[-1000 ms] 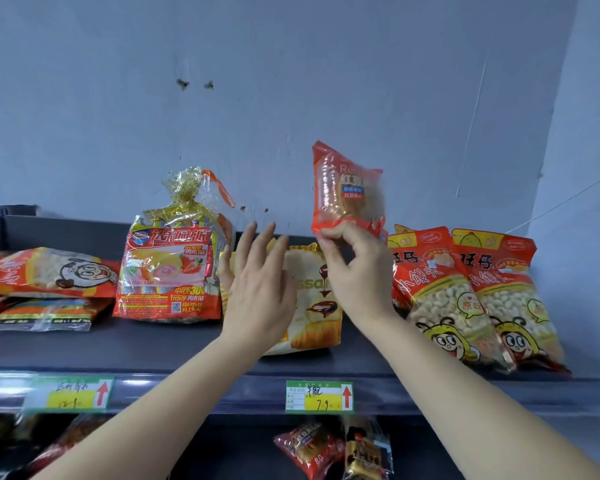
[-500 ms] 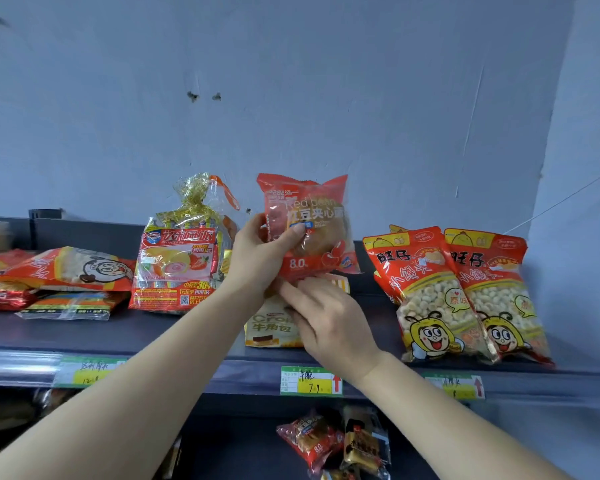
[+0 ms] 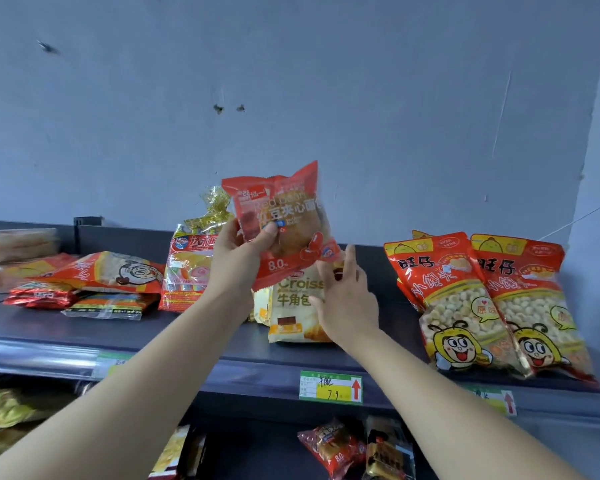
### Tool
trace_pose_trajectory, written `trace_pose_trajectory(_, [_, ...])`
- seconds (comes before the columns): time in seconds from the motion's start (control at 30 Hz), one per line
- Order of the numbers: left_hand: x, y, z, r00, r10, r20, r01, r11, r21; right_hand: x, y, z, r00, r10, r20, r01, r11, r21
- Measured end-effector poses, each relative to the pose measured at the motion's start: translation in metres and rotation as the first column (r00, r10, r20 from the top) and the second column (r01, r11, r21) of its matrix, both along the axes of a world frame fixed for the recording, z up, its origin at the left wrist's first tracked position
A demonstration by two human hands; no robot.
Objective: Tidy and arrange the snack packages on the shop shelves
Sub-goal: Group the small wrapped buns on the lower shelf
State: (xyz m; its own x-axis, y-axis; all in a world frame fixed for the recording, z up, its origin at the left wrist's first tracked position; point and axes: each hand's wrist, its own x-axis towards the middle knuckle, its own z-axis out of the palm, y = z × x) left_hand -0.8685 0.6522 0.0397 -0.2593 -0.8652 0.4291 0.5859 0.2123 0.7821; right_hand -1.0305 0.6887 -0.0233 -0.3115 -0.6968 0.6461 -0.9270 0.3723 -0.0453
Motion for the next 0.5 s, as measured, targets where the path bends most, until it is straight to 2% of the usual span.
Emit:
trace_pose_trajectory(0.07, [0.005,-0.005,-0.01,1.0,-0.027,0.014,0.026,0.999,0.047,-0.001,-0.016,0.001,0.987,-0.021,0.157,0.005,0.995,0.099])
trace_pose_trajectory(0.17, [0.011,-0.011,-0.024,0.995,-0.071,0.073,0.067,0.996,0.064,-0.015,-0.034,0.008,0.952,-0.045,0.303,-0.012,0.983,0.183])
trace_pose_trajectory(0.23, [0.014,-0.014,-0.032,0.988,-0.102,0.113,0.094,0.993,0.07,-0.025,-0.034,0.011,0.916,0.069,0.395,-0.142,0.977,0.159])
trace_pose_trajectory(0.3, [0.015,-0.017,-0.038,0.983,-0.129,0.128,0.12,0.99,0.074,-0.029,-0.029,0.01,0.92,0.146,0.363,-0.201,0.972,0.119])
trace_pose_trajectory(0.37, [0.014,-0.019,-0.044,0.978,-0.15,0.144,0.141,0.987,0.073,-0.03,-0.022,0.005,0.942,0.145,0.302,-0.171,0.983,0.062])
trace_pose_trajectory(0.43, [0.014,-0.018,-0.048,0.972,-0.178,0.155,0.167,0.983,0.081,-0.028,-0.015,-0.002,0.962,0.145,0.232,-0.127,0.988,-0.09])
trace_pose_trajectory(0.5, [0.014,-0.018,-0.052,0.964,-0.202,0.175,0.19,0.978,0.083,-0.028,-0.01,-0.007,0.962,0.207,0.181,-0.141,0.936,-0.323])
